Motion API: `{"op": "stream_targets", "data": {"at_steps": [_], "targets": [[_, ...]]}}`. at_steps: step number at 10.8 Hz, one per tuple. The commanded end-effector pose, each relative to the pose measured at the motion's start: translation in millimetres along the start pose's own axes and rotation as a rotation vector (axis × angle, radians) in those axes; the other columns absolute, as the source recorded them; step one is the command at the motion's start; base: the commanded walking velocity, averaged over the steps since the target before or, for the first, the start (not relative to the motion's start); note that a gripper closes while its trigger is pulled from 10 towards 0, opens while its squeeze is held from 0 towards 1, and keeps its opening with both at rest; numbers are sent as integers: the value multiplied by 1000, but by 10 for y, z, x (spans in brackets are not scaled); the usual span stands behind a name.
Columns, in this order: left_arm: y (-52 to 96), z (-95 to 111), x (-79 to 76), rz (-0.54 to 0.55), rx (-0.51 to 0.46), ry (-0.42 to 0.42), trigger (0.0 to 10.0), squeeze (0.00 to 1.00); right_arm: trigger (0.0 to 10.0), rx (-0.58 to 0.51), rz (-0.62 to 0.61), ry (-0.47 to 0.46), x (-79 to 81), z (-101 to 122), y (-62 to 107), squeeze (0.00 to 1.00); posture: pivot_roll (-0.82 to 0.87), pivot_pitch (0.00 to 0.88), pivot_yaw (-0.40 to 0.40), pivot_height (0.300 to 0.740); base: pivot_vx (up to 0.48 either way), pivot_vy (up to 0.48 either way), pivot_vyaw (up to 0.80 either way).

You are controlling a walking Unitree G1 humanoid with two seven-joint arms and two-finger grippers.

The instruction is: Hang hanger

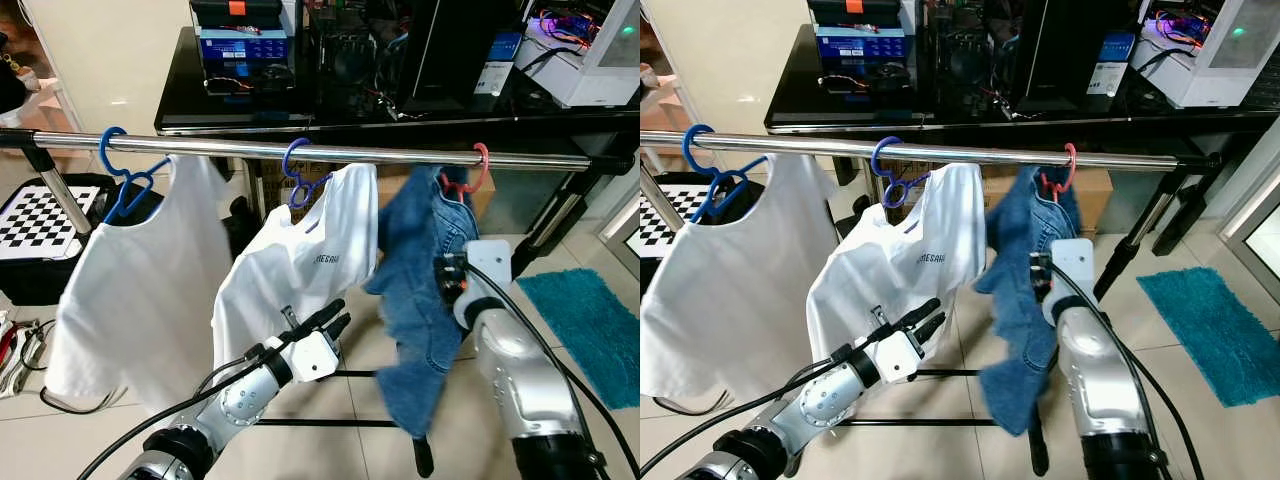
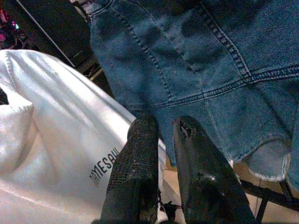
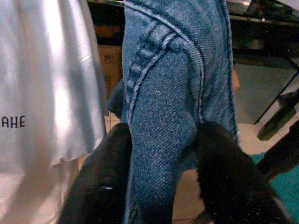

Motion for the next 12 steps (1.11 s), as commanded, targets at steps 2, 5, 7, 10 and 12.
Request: {"op": "stream_targets", "data": {"at_steps": [2,5,7,10,12], "targets": [[-35,47,-9,-9,-23,-18,10000,0,0,1,15,24,17,14,-22,0,102,38,-48,740,0,0,0],[-8,42,-17,-15,-25,-23,10000,0,0,-8,14,45,-50,7,6,0,100,34,-46,740,0,0,0],[-4,46,-16,-22,-29,-28,10000,0,0,-17,-14,56,-153,15,33,0,96,34,-43,740,0,0,0],[-20,69,8,-25,-39,-36,10000,0,0,-74,-77,33,-302,139,85,0,87,33,-39,740,0,0,0],[-38,92,11,-30,-51,-40,10000,0,0,-119,-112,17,-388,218,156,0,66,30,-29,740,0,0,0]]}}
Point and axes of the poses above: a point about 5 cm out from each wrist's last joint towards the gripper, its own y axis pointing back from the gripper into the wrist, its own z axis along the axis of the wrist's last joint, x = y × z, the point moved 2 cm from there along -y, pointing out of the wrist towards the gripper, and after that the axes turned 10 degrees about y, right-handed, at the moved point
